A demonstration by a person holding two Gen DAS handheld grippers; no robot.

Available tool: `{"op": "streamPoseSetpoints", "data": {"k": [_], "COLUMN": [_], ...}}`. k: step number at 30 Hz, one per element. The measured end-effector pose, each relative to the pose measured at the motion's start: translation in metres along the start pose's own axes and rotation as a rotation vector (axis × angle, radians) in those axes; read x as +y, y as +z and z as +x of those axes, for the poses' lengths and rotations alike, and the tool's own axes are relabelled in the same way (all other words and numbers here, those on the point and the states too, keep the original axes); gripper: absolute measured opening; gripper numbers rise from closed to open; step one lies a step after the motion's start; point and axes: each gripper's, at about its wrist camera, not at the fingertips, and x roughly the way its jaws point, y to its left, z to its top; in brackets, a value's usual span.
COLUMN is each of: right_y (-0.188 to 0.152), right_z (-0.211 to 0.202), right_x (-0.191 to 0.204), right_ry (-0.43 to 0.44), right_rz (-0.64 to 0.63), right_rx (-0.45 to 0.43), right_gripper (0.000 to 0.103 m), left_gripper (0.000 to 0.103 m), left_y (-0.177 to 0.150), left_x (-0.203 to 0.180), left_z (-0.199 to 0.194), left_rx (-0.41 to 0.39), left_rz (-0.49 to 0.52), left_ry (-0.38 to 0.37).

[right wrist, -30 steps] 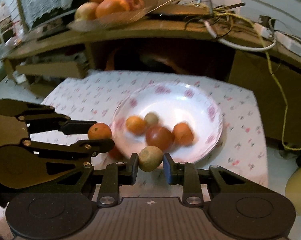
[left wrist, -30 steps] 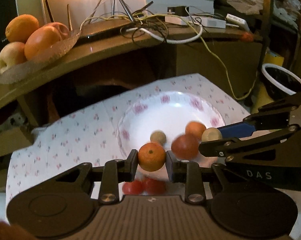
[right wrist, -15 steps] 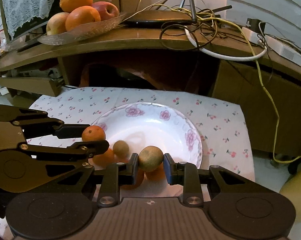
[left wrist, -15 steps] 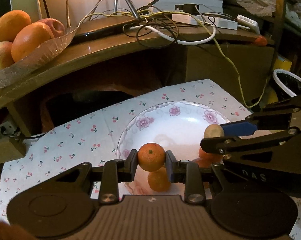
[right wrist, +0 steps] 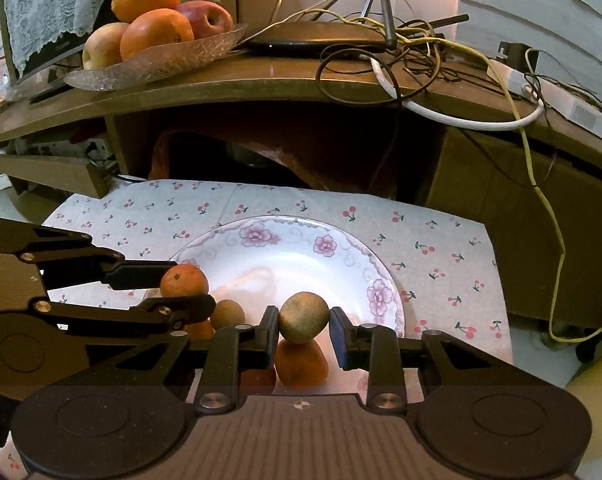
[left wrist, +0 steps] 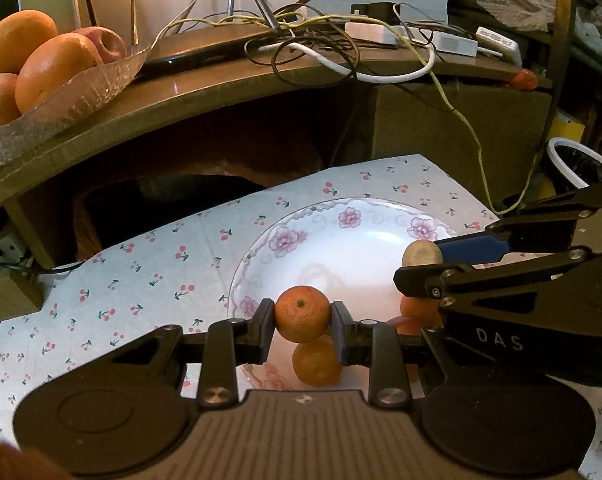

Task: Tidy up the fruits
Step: 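Open both tools over the plate to drop the mandarin and potato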

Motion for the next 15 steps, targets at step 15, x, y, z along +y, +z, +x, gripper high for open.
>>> {"op": "streamPoseSetpoints", "data": {"k": [15], "right_y": [0.0003], "right_z": [-0.0031], "right_x": [-0.0048], "right_ry": [-0.008], "right_rz": [0.013], "right_rx": [-0.025], "right_gripper": [0.032], "left_gripper": [0.039], "left_y": [0.0029], "left_x": [0.0030], "left_z": [-0.0058], "left_rx": [-0.025], "left_rz": [-0.015], "left_ry": [0.002]}}
